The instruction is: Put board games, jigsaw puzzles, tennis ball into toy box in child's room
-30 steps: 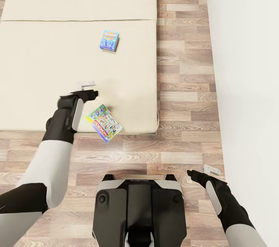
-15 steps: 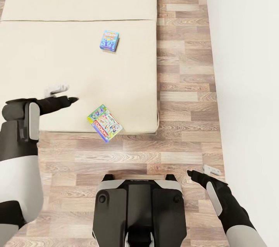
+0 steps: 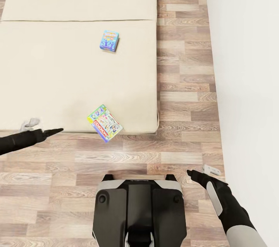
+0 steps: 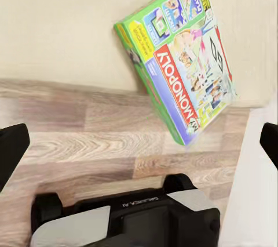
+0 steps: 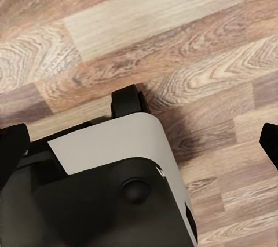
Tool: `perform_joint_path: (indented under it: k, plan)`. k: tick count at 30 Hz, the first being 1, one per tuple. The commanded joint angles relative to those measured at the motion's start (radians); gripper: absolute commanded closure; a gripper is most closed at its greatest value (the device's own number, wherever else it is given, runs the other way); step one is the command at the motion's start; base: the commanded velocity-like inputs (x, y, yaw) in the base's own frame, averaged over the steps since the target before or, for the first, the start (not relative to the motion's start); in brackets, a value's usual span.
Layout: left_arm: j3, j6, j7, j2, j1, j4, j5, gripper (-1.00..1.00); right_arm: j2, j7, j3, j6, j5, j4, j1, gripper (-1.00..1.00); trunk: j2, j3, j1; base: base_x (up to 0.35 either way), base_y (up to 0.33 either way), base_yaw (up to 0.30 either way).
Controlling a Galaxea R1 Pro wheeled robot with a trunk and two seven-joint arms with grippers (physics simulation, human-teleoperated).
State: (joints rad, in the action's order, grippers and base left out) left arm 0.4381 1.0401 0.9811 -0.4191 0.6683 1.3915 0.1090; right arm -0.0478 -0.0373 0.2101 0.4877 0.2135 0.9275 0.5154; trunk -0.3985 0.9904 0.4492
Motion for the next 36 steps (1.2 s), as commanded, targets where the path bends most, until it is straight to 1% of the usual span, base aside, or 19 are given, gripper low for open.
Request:
perform_joint_path:
  k: [1,4,5,6,8,10,11,15,17,22,31,36]
  plan:
    - [0.042,0.007,0.107,-0.012,-0.049,-0.001,0.003,-1.00,0.000,-0.001,0.000,0.005,0.009,0.003,0.000,-1.00,-0.001,0.000,0.001,0.000,0.000,0.000]
    - [0.105,0.004,0.241,-0.022,-0.118,-0.001,0.001,-1.00,0.000,0.006,0.000,0.005,0.009,0.005,0.000,-1.00,-0.001,-0.003,0.001,0.000,0.000,0.000]
    - [0.147,-0.005,0.310,-0.025,-0.161,-0.001,0.000,-1.00,0.000,0.012,0.000,0.005,0.009,0.005,0.000,-1.00,-0.001,-0.004,0.001,0.000,0.000,0.000]
    - [0.168,-0.010,0.337,-0.027,-0.181,-0.001,0.000,-1.00,0.000,0.015,0.000,0.005,0.009,0.006,0.000,-1.00,-0.001,-0.005,0.001,0.000,0.000,0.000]
    - [0.206,-0.021,0.378,-0.029,-0.218,-0.002,-0.001,-1.00,0.000,0.023,0.000,0.005,0.009,0.006,0.000,-1.00,-0.001,-0.008,0.001,0.000,0.000,0.000]
    - [0.241,-0.030,0.405,-0.030,-0.249,-0.002,0.000,-1.00,0.000,0.032,0.000,0.005,0.009,0.006,0.000,-1.00,-0.001,-0.009,0.001,0.000,0.000,0.000]
    - [0.271,-0.036,0.425,-0.031,-0.270,0.000,0.002,-1.00,0.000,0.040,0.000,0.005,0.009,0.006,0.000,-1.00,-0.001,-0.010,0.001,0.000,0.000,0.000]
    - [0.317,-0.042,0.460,-0.034,-0.295,0.004,0.002,-1.00,0.001,0.050,0.000,0.005,0.009,0.007,0.000,-1.00,-0.001,-0.011,0.001,0.000,0.000,0.000]
    - [0.343,-0.049,0.492,-0.044,-0.310,0.005,0.001,-1.00,0.002,0.055,0.000,0.005,0.009,0.007,0.000,-1.00,-0.001,-0.011,0.001,0.000,0.000,0.000]
    - [0.344,-0.051,0.505,-0.044,-0.315,0.006,0.002,-1.00,0.002,0.057,-0.001,0.005,0.009,0.008,0.000,-1.00,-0.001,-0.011,0.001,0.000,0.000,0.000]
    - [0.328,-0.053,0.511,-0.045,-0.317,0.007,0.002,-1.00,0.004,0.059,-0.003,0.005,0.009,0.008,0.000,-1.00,-0.001,-0.011,0.001,0.000,0.003,0.000]
    - [0.326,-0.053,0.511,-0.044,-0.317,0.007,0.002,-1.00,0.006,0.061,-0.003,0.006,0.010,0.009,0.000,-1.00,-0.001,-0.017,0.001,0.000,0.173,0.000]
